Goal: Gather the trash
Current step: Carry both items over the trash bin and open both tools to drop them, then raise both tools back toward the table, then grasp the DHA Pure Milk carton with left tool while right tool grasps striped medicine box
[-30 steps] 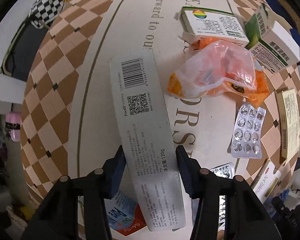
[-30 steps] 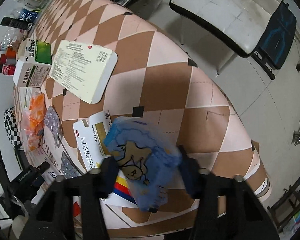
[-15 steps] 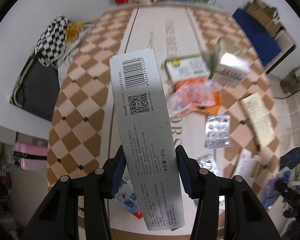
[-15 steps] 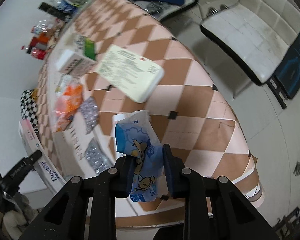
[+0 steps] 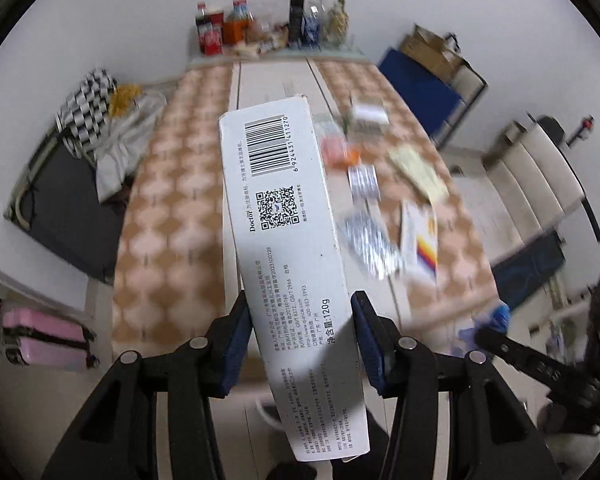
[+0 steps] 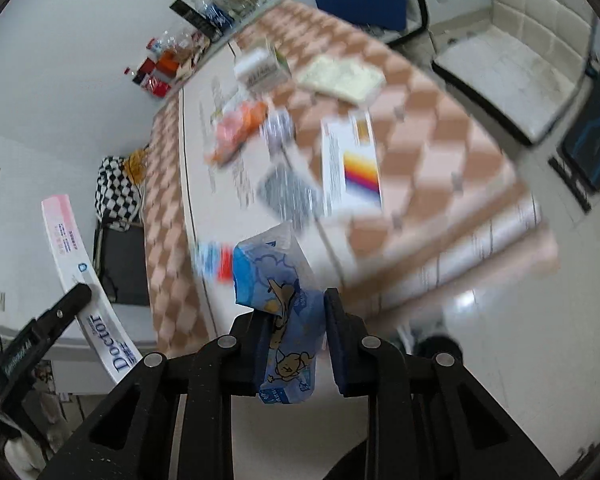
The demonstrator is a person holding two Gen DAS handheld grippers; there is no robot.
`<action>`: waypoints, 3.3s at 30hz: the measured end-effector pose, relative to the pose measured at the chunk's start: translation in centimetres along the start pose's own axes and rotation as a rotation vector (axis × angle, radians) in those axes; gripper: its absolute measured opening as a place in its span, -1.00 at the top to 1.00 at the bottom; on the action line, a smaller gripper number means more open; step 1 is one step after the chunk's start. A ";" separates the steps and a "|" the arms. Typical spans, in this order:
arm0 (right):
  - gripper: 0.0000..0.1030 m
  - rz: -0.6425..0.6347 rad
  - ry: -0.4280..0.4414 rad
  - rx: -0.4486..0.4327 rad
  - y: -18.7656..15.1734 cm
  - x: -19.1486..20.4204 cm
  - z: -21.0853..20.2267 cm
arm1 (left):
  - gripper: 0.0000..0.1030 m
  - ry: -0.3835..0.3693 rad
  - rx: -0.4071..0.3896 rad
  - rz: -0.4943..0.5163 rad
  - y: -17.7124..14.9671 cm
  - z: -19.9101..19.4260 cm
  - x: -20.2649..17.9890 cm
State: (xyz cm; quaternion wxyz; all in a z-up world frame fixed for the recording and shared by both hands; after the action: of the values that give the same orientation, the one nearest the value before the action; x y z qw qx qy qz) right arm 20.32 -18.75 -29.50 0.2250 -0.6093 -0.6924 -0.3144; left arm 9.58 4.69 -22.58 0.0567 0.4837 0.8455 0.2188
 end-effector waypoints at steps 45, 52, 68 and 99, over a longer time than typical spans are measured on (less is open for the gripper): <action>-0.92 -0.042 -0.330 0.426 -20.3 -33.6 37.5 | -0.90 0.091 0.552 -0.011 -34.8 40.0 -2.3; -0.92 -0.145 -0.393 0.410 -20.6 -30.1 33.7 | -0.90 0.134 0.501 0.018 -33.1 35.5 -2.1; -0.92 -0.237 -0.376 0.404 -21.3 -17.1 21.1 | -0.90 0.138 0.480 -0.017 -30.3 24.0 -0.2; -0.15 -0.114 -0.229 0.113 10.0 -1.7 5.9 | -0.90 0.141 0.383 -0.434 -2.2 14.3 2.7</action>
State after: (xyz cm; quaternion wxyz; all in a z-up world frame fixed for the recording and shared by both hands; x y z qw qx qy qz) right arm 30.85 -15.17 -33.18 0.1601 -0.5872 -0.7637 -0.2154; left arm 10.82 10.48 -36.01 -0.0488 0.2772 0.9569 0.0713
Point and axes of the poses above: each gripper's, at about its wrist camera, not at the fingertips, and z roughly the way its jaws point, x to its left, y to its top, the point moved 6 cm from there along z, roughly the way its jaws point, and after that the axes turned 15 degrees about y, right-handed, at the moved point
